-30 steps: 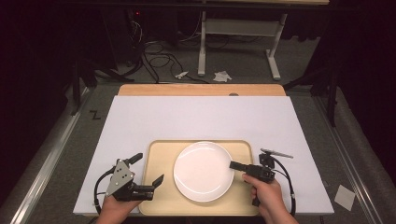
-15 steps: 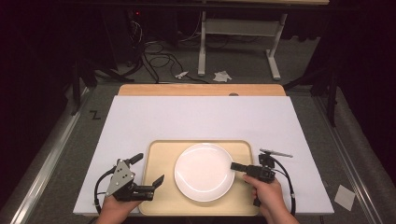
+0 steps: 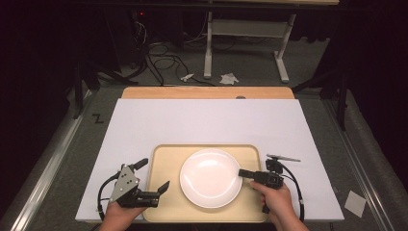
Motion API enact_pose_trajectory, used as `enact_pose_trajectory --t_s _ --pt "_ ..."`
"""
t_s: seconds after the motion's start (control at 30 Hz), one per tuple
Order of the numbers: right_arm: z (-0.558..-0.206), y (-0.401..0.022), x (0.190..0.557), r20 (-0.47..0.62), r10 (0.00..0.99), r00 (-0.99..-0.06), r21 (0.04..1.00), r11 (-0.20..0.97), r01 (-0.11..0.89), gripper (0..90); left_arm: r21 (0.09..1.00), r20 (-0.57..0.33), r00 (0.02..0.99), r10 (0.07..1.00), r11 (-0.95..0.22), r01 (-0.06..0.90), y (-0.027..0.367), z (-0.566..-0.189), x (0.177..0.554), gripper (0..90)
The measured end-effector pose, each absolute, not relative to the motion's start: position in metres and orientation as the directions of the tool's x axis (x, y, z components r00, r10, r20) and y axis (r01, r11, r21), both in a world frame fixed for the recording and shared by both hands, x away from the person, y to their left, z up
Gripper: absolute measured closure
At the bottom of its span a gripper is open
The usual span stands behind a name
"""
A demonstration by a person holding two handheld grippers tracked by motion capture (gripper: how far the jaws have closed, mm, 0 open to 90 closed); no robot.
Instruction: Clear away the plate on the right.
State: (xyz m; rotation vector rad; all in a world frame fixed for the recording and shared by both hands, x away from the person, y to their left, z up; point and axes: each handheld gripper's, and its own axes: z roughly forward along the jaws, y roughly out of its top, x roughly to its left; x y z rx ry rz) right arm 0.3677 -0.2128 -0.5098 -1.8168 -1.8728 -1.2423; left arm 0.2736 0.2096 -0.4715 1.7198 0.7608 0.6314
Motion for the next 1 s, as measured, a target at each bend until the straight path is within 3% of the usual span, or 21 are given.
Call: enact_pose_trajectory --t_s 0.33,0.6,0.67,1.0 --pt "-0.506 -0.216 0.367 0.684 0.697 -0.216 0.422 -0.137 0.896 79.1 0.964 0.035 0.656 0.754 -0.198 0.176 0.209 -0.472 0.273 2.9" --pt "-0.494 -0.22 0.364 0.657 0.689 -0.307 0.525 -0.125 0.842 61.7 0.964 0.037 0.655 0.755 -0.199 0.176 0.209 -0.472 0.273 2.9" --pt "-0.492 -0.221 0.363 0.651 0.69 -0.317 0.536 -0.122 0.835 60.8 0.964 0.036 0.655 0.755 -0.199 0.176 0.209 -0.472 0.273 2.9" --pt "-0.457 -0.231 0.352 0.447 0.782 -0.435 0.739 -0.048 0.672 53.8 0.964 0.036 0.646 0.763 -0.196 0.179 0.209 -0.472 0.274 2.9"
